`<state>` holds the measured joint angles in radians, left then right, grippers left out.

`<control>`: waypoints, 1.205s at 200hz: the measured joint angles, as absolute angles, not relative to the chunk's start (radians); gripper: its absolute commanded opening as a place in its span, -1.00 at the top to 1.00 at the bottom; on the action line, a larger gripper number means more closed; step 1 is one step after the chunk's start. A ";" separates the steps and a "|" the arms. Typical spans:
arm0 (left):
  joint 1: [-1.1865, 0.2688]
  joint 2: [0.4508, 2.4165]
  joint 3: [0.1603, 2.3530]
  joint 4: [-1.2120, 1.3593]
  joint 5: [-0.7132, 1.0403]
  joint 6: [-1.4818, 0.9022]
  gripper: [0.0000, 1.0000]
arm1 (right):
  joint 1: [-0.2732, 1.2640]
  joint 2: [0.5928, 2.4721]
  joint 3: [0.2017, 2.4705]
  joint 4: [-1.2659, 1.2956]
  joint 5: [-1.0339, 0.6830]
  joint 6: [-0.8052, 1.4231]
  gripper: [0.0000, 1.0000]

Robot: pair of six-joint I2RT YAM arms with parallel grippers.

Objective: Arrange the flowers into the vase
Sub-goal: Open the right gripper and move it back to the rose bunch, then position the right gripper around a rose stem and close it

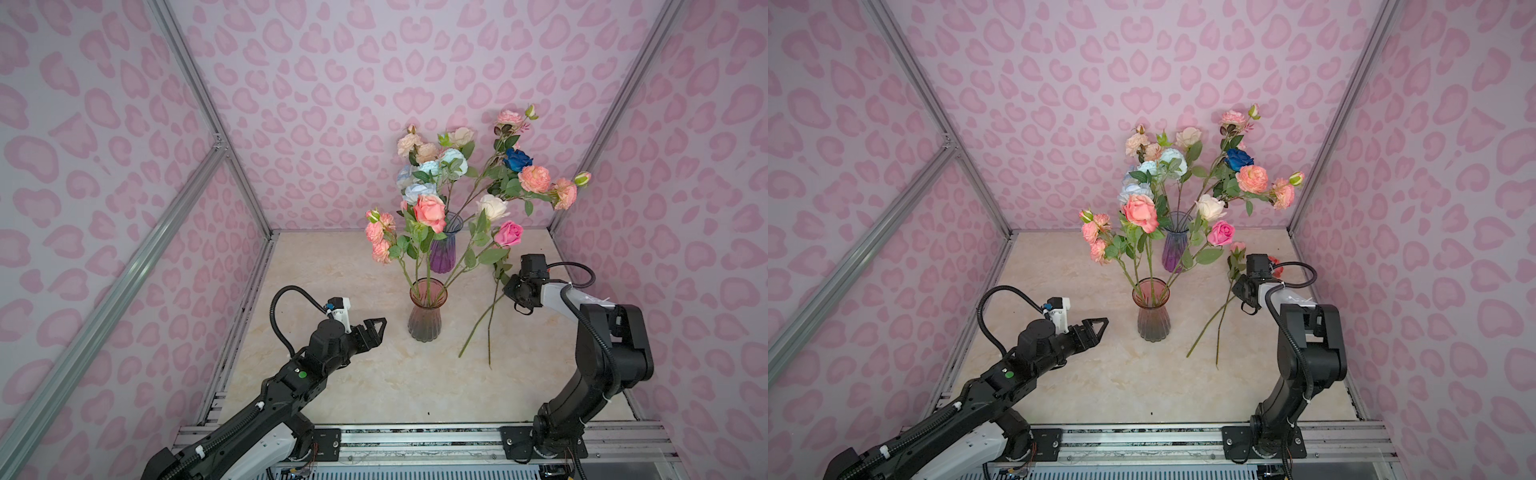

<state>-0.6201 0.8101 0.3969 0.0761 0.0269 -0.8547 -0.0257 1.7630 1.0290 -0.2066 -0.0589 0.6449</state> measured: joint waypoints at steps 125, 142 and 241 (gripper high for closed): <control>-0.620 0.771 0.407 0.049 -0.006 -0.834 -0.83 | -0.044 1.836 1.028 -0.125 -0.079 0.714 0.90; -0.620 0.768 0.407 0.047 -0.007 -0.832 -0.83 | -0.050 1.797 1.005 -0.124 -0.078 0.714 0.93; -0.620 0.735 0.419 0.039 -0.012 -0.832 -0.83 | -0.057 1.481 0.894 -0.160 -0.031 0.653 0.41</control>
